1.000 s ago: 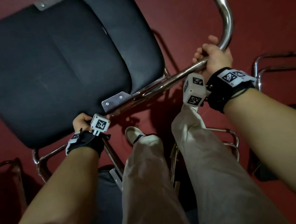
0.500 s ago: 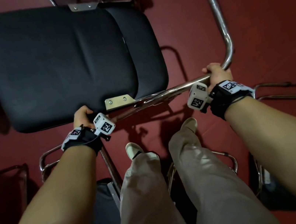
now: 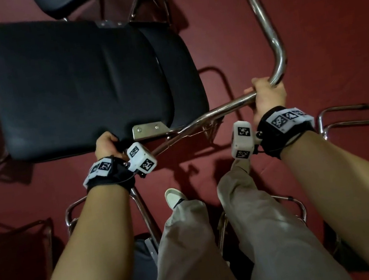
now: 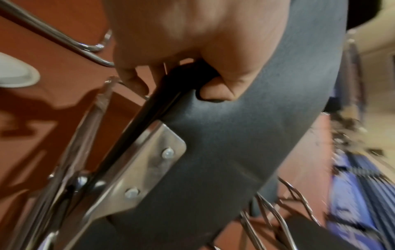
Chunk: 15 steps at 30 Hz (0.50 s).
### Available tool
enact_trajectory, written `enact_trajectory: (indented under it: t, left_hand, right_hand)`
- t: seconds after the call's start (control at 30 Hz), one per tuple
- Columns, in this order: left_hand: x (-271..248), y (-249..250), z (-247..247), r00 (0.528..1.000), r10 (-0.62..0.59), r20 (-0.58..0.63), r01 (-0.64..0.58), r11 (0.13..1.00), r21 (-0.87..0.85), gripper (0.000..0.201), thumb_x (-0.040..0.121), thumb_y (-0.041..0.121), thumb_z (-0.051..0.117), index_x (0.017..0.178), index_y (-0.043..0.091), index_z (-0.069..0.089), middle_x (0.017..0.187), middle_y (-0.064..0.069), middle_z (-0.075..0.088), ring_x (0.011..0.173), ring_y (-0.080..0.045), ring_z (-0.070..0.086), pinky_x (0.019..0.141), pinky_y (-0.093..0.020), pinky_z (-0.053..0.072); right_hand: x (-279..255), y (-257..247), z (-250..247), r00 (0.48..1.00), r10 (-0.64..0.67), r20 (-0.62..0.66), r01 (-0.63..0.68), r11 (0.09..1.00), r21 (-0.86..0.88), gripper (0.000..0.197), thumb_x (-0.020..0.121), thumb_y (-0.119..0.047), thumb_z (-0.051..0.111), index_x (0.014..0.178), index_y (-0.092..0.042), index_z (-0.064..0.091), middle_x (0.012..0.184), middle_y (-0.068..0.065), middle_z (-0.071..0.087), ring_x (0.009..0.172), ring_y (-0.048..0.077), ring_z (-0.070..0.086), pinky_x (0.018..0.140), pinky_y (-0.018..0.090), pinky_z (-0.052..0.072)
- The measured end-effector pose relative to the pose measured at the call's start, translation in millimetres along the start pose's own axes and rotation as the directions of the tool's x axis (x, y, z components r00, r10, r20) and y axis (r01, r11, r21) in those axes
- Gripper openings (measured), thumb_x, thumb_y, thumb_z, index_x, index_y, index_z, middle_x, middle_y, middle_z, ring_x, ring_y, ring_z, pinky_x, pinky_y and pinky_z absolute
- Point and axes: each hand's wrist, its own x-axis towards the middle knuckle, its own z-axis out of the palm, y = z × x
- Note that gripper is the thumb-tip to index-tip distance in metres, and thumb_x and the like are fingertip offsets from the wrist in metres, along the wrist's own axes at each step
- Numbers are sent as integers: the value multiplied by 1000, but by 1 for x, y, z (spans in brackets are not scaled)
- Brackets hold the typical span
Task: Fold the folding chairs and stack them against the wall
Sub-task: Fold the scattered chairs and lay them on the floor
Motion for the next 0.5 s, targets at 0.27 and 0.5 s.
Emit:
enact_trajectory:
  t: [0.27, 0.5]
  left_hand:
    - [-103, 22, 48, 982, 177, -64, -167, 976, 139, 37, 74, 7, 62, 108, 11, 46, 93, -7, 59, 73, -20, 56, 72, -37, 49]
    - [-137, 21, 37, 971, 72, 229, -110, 982, 156, 18, 80, 29, 68, 96, 20, 67, 90, 3, 68, 87, -15, 64, 70, -33, 47]
  right_hand:
    - [-58, -37, 6, 978, -148, 150, 139, 988, 66, 22, 89, -4, 64, 82, -18, 49, 57, -8, 59, 58, 14, 61, 65, 31, 54]
    - [-64, -62, -19, 960, -200, 194, 226, 966, -126, 17, 89, -20, 68, 86, -19, 52, 70, 1, 68, 63, 13, 70, 62, 30, 50]
